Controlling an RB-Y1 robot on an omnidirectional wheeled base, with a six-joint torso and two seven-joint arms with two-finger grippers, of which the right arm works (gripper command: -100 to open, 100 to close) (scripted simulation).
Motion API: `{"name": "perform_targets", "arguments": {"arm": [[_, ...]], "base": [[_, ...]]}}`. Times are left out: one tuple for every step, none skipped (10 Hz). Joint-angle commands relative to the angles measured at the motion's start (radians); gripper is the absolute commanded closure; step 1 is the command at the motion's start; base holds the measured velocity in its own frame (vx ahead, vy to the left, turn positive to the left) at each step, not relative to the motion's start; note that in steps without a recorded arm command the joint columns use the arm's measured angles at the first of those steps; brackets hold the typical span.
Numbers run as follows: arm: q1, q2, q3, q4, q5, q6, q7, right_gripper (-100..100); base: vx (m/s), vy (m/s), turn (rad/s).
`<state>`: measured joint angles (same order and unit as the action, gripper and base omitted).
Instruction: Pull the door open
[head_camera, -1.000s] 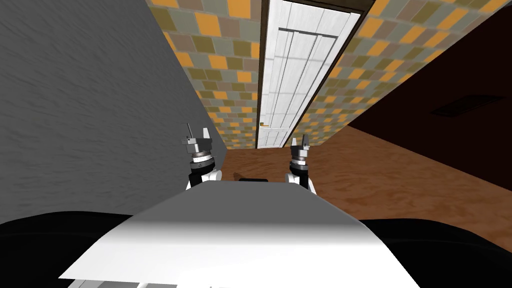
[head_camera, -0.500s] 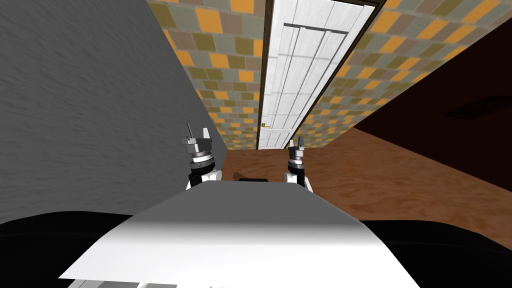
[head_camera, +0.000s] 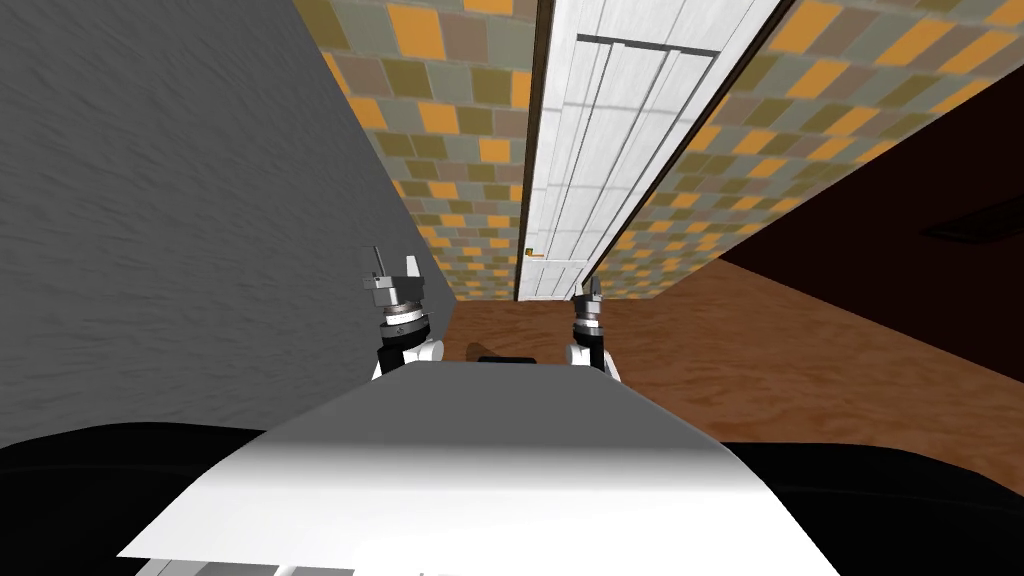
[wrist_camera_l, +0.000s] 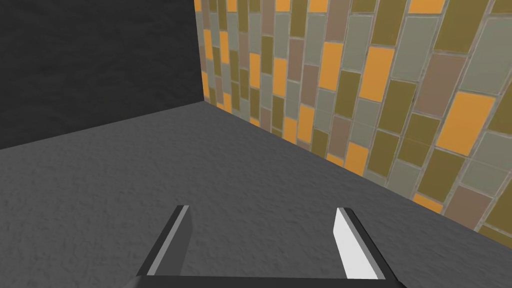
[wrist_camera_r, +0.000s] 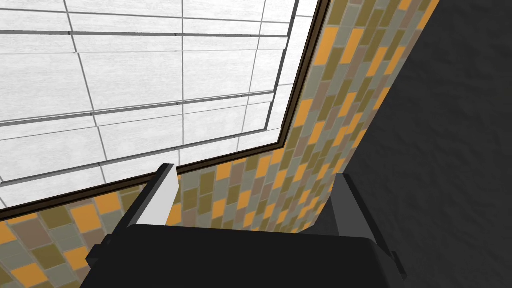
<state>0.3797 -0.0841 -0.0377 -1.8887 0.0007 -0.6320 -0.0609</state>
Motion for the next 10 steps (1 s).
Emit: {"name": "perform_targets", "arguments": {"arm": [[-0.022, -0.002, -0.002, 0.048, -0.005, -0.007, 0.003, -100], [-0.035, -0.004, -0.004, 0.072, -0.008, -0.012, 0.003, -100], [-0.049, -0.006, -0.006, 0.103, -0.012, -0.017, 0.004, -100], [-0.049, -0.006, -0.006, 0.115, -0.012, -0.017, 0.004, -100], [-0.063, -0.009, -0.008, 0.149, -0.016, -0.022, 0.005, -100], [-0.077, -0.011, -0.011, 0.175, -0.021, -0.027, 0.006, -100], [-0.077, -0.011, -0.011, 0.183, -0.021, -0.027, 0.006, -100], [-0.092, -0.014, -0.013, 0.217, -0.025, -0.032, 0.006, -100], [-0.107, -0.016, -0.015, 0.246, -0.029, -0.038, 0.007, -100], [-0.122, -0.018, -0.017, 0.278, -0.033, -0.043, 0.008, -100]], "base": [[0.077, -0.008, 0.065], [0.089, -0.005, 0.074], [0.096, 0.009, 0.063], [0.069, 0.002, 0.012], [0.058, -0.013, 0.039], [0.078, -0.018, 0.071], [0.057, -0.004, 0.027], [0.059, 0.000, 0.034], [0.079, -0.008, 0.076], [0.085, -0.002, 0.086]]}}
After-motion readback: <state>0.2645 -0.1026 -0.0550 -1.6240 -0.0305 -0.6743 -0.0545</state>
